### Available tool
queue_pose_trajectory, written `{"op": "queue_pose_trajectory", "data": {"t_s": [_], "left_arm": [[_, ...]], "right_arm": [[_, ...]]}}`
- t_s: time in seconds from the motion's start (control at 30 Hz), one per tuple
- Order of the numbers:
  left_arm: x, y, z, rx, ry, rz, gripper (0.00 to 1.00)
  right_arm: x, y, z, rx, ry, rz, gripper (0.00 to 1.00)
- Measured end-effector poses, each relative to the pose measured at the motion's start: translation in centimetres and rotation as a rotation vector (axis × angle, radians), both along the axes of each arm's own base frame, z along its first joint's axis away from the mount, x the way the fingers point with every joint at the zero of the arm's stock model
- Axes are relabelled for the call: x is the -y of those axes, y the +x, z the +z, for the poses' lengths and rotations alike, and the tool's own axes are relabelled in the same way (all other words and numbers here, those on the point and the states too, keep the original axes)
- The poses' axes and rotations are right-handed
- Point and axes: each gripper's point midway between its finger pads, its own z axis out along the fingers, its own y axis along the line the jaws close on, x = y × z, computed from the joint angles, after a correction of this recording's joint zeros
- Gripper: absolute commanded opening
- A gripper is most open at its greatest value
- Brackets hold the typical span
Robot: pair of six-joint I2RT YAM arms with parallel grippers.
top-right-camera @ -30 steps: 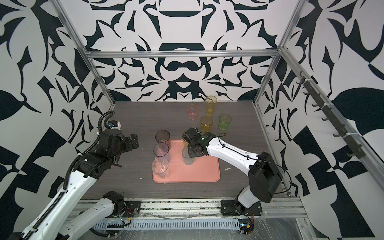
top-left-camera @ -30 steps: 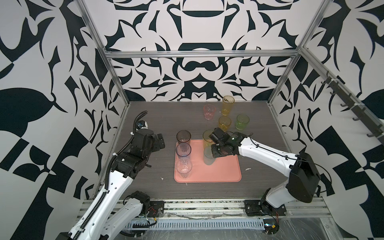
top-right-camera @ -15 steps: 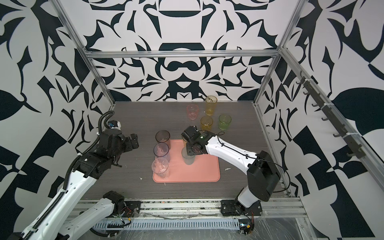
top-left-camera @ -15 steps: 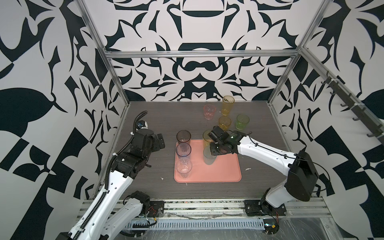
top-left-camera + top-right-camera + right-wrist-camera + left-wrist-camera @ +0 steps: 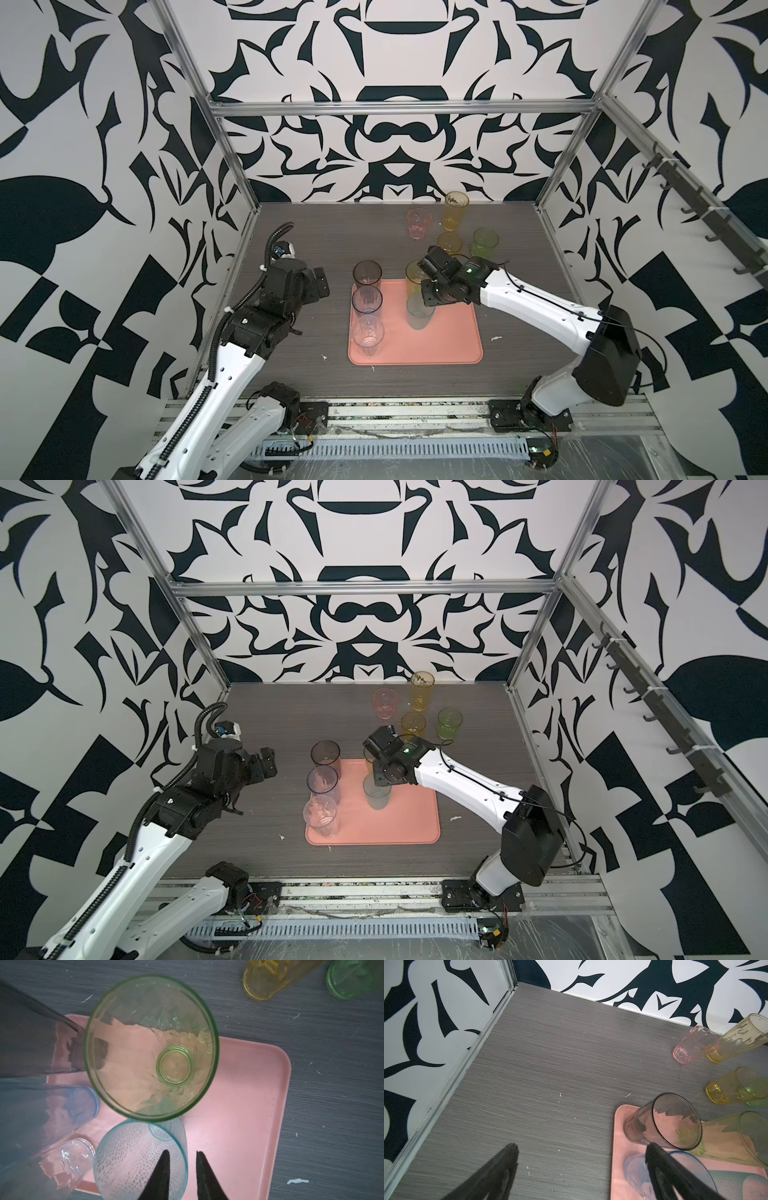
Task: Place the glasses into the tray
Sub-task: 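Open the right gripper to release the teal glass, then raise the right gripper and move it toward the yellow and green glasses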
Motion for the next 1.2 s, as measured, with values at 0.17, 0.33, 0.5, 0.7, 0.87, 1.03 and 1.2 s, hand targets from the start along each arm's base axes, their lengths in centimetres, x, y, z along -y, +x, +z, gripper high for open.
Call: {"op": "queue_pose_trajectory", "data": {"t_s": [0.17,0.33,0.5,0.7,0.87,1.03,1.2], "left_arm": [[0.0,0.0,0.0,0.0,0.0,0.0,0.99],[0.0,0.0,0.0,0.0,0.0,0.0,1.0],[0.0,0.0,0.0,-0.002,0.0,0.0,1.0],[-0.1,-0.1,-0.1,-0.005,-0.002,0.004,0.99],[-0.1,-0.3,0.0,-0.002,-0.009,0.008,1.0],[-0.2,-0.3,0.0,-0.004,-0.011,0.015,0.99],[-0.4,-0.4,-0.2,-0.011,-0.004,0.025,0.99]], "right_arm": [[0.6,0.0,2.1,0.047,0.006,0.005,0.27],[1.3,0.3,3.9,0.101,-0.012,0.017,0.27],[1.9,1.2,5.7,0.169,-0.058,0.034,0.29],[3.2,3.1,8.6,0.276,-0.121,0.029,0.37],[5.2,5.6,10.7,0.335,-0.138,-0.021,0.38],[8.4,8.7,11.1,0.347,-0.136,-0.109,0.46],[10.9,11.5,10.9,0.347,-0.118,-0.18,0.54]]}}
